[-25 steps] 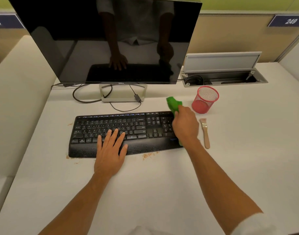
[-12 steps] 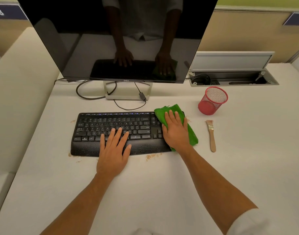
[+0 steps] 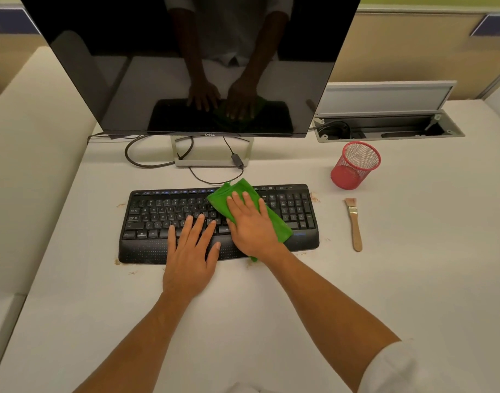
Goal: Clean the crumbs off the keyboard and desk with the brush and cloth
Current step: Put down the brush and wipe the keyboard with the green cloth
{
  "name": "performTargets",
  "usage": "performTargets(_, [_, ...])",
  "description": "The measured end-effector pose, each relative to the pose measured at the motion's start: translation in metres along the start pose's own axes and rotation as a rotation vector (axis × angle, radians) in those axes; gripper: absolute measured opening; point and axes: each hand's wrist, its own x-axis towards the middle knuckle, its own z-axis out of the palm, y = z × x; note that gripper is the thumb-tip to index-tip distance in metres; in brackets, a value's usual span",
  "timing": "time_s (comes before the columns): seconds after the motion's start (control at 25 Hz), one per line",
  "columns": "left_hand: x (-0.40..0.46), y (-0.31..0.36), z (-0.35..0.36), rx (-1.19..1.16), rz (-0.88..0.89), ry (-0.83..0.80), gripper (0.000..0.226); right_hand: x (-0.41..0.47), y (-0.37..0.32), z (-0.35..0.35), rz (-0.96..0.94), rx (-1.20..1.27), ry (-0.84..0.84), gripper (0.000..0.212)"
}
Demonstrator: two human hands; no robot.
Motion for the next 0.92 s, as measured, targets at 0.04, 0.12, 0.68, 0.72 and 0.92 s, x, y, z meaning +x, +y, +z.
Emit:
performTargets(0.04, [0.000,0.000,0.000,-0.005,-0.002,0.000,0.056,-0.003,0.008,-0.004,0.002,-0.006,-0.003,0.061])
performTargets(0.12, [0.000,0.000,-0.001,-0.013,-0.008,-0.006,0.056,-0.009,0.029,-0.014,0.052,-0.006,0.006,0.065])
performTargets(0.68, [0.001,0.002,0.001,-0.007,-0.006,0.011,0.056,0.009,0.014,-0.010,0.166,0.162,0.152,0.050])
performTargets(0.72, [0.001,0.001,0.001,-0.003,0.000,0.011,0.056,0.012,0.001,-0.007,0.120,0.181,0.133,0.050])
performTargets(0.92, [0.001,0.000,0.001,-0.001,0.002,0.015,0.057,0.016,-0.009,-0.008,0.004,0.215,0.064,0.056])
